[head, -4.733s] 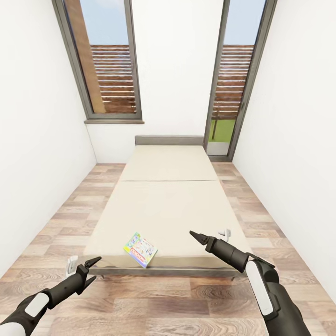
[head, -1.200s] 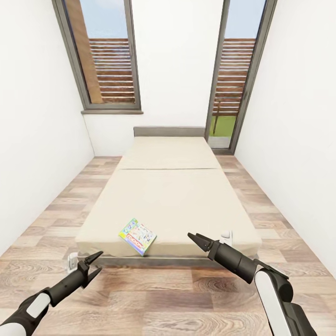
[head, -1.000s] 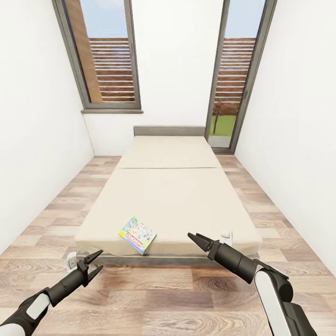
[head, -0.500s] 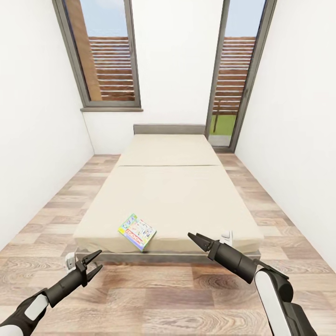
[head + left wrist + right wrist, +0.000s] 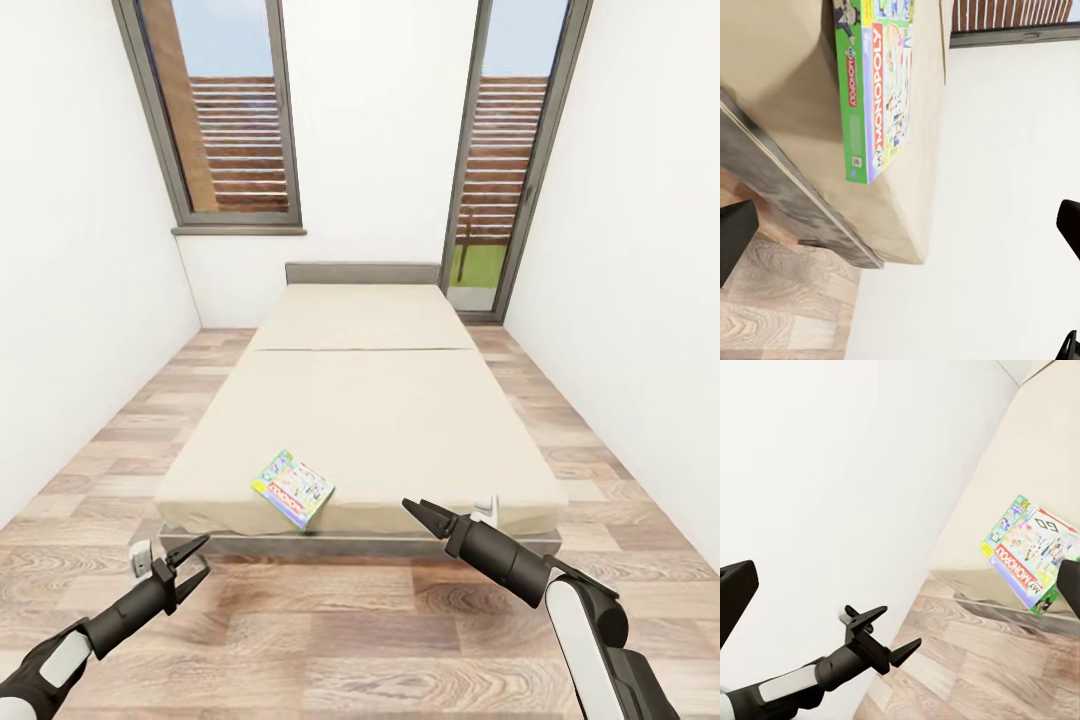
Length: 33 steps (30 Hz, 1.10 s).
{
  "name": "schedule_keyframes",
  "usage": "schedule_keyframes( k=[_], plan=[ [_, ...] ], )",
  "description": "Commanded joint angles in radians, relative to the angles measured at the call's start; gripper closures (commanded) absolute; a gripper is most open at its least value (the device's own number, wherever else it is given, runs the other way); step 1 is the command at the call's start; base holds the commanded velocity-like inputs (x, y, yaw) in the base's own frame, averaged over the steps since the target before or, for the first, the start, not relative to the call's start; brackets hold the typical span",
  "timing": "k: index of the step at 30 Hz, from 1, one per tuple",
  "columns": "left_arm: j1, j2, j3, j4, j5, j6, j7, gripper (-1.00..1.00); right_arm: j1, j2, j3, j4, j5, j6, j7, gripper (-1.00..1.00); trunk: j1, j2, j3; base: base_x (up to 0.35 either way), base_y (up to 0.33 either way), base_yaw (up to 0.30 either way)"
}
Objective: Put all the toys in the child's room - the three board games (two on the bed and one on the table), the two jigsaw puzzles on the table, and the tennis ball on the table - inside the toy box on the table in the child's room.
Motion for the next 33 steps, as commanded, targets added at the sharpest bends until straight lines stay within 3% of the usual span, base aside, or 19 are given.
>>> schedule_keyframes(
  k=[1, 33],
  plan=[
    [-0.001, 0.001, -0.001, 0.001, 0.005, 0.008, -0.002, -1.00, -0.001, 0.001, -0.002, 0.000, -0.002, 0.006, 0.002, -1.00, 0.004, -0.008, -0.004, 0.000, 0.000, 0.000],
    [-0.001, 0.005, -0.005, -0.002, 0.005, 0.007, -0.004, -1.00, -0.001, 0.001, -0.001, 0.000, -0.002, 0.005, 0.002, -1.00, 0.126, -0.232, -0.104, 0.000, 0.000, 0.000]
  ],
)
